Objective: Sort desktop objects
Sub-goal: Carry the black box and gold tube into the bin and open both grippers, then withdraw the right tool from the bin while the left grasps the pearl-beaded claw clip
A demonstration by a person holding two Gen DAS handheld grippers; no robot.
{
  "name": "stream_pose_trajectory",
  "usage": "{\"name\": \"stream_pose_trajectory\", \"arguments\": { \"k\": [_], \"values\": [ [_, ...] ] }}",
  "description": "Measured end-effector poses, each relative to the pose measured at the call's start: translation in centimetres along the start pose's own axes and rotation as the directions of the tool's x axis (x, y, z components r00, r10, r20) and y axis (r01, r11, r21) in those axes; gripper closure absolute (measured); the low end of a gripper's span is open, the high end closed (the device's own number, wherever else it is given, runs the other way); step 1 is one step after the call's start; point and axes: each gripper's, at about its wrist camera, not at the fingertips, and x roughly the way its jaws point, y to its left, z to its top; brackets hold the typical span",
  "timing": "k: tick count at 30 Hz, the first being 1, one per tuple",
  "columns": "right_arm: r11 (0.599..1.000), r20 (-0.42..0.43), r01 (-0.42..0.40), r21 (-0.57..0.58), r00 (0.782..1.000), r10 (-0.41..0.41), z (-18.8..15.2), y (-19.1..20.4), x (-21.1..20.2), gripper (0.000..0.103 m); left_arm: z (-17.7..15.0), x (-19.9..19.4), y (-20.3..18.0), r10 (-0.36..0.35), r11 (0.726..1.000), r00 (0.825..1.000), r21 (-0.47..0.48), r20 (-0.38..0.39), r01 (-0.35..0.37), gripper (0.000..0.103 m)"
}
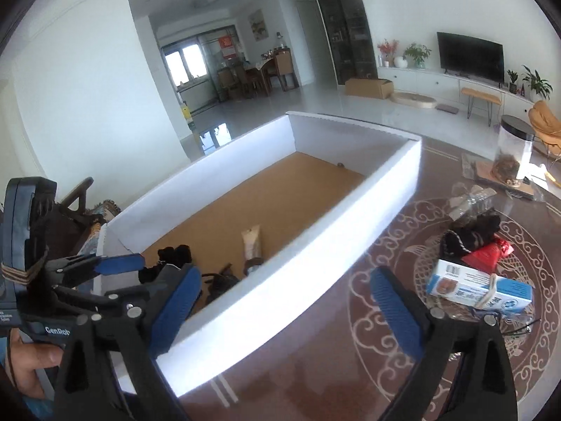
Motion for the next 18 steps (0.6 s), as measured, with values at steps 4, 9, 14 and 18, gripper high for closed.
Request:
{"name": "stream_pose_trajectory", "arguments": {
  "k": [4, 9, 14, 18],
  "values": [
    [0.971, -0.036, 0.238, -0.008, 0.97, -0.239, -6.6, -6.5, -4.5, 0.002, -1.9, -0.4, -8.0, -0.127, 0.982, 0.992, 0.141, 0.011, 0.124, 0.003],
    [0.912, -0.186, 0.41, 0.0, 0.896, -0.403, -12.2, -13.6, -7.0, 0.002, -5.2, 5.1, -16.2, -0.19, 0.944, 0.972, 0.247, -0.14, 0.22, 0.0],
    [0.891, -0.233, 0.455, 0.003, 0.866, -0.442, -14.9, -15.9, -8.3, 0.002, -8.4, 10.8, -19.1, -0.125, 0.929, 0.962, 0.311, -0.241, 0.199, 0.0],
    [0.887, -0.229, 0.459, 0.039, 0.869, -0.439, -15.7, -16.5, -8.9, 0.002, -8.0, 13.4, -19.5, -0.09, 0.943, 0.965, 0.29, -0.247, 0.162, 0.0]
  ]
}}
